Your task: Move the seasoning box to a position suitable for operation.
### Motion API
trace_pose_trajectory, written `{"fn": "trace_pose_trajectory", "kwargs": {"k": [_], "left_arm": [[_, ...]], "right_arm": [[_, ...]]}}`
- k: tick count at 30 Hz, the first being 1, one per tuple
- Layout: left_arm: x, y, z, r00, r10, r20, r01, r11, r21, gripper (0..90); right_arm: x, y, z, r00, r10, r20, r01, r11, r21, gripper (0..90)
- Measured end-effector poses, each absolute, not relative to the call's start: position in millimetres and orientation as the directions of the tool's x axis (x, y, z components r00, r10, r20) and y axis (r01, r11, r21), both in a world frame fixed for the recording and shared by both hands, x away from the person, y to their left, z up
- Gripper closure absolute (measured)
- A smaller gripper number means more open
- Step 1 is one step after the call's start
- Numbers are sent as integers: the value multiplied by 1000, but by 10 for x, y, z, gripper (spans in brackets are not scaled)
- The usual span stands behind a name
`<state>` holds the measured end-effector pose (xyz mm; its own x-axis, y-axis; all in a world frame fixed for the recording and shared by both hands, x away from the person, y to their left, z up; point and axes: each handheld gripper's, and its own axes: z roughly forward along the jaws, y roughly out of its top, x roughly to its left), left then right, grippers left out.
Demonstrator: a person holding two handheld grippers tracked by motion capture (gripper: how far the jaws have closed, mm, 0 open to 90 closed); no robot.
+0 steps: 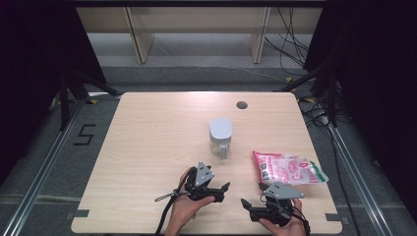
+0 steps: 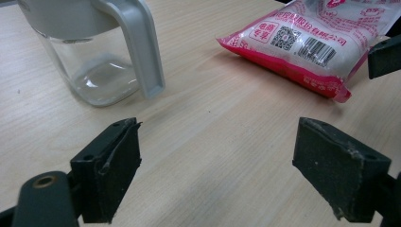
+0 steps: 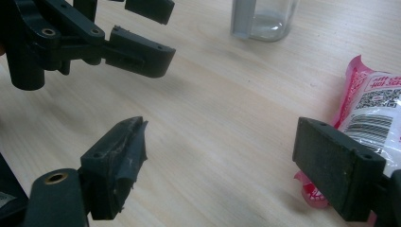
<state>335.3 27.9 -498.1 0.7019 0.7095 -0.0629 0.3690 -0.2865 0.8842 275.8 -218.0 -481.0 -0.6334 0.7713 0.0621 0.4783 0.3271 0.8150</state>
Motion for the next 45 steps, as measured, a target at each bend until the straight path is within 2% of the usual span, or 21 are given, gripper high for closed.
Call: {"fn": "trace_pose_trajectory", "kwargs": {"k": [11, 13, 15, 18, 24, 27, 29, 33, 35, 40, 45], "left_arm": [[3394, 301, -4989, 676, 735, -50, 365, -275, 889, 148], [3419, 299, -4992, 672, 737, -72, 368, -248, 896, 149], [3431, 305, -4986, 670, 740, -67, 376, -259, 890, 147], [3449, 295, -4984, 670, 738, -78, 379, -250, 891, 148], [3511, 295, -4975, 652, 756, -54, 375, -259, 890, 147], [3566, 273, -4971, 645, 762, -51, 377, -259, 889, 151], [3614, 251, -4957, 664, 744, -74, 377, -247, 893, 198], [3730, 212, -4941, 655, 755, -46, 375, -271, 887, 253], [3793, 194, -4939, 646, 761, -63, 383, -251, 889, 258], [3927, 126, -4966, 644, 761, -81, 395, -240, 887, 340], [4035, 68, -4985, 644, 764, -39, 387, -282, 878, 435]], "right_arm": [[2762, -2166, -4823, -640, 767, 53, 470, 335, 817, 185], [2745, -2151, -4823, -628, 774, 79, 494, 318, 809, 185], [2780, -2167, -4839, -650, 758, 48, 459, 342, 820, 185], [2767, -2162, -4835, -637, 769, 57, 478, 336, 812, 185], [2781, -2169, -4834, -656, 752, 54, 467, 349, 813, 185], [2753, -2145, -4833, -634, 771, 57, 483, 336, 809, 187], [2762, -2139, -4844, -644, 763, 57, 474, 339, 812, 187], [2769, -2147, -4839, -645, 763, 34, 458, 352, 816, 187], [2765, -2147, -4839, -645, 763, 50, 472, 346, 811, 187], [2766, -2143, -4839, -650, 758, 44, 463, 349, 815, 186], [2759, -2136, -4834, -640, 766, 61, 486, 342, 804, 185]]}}
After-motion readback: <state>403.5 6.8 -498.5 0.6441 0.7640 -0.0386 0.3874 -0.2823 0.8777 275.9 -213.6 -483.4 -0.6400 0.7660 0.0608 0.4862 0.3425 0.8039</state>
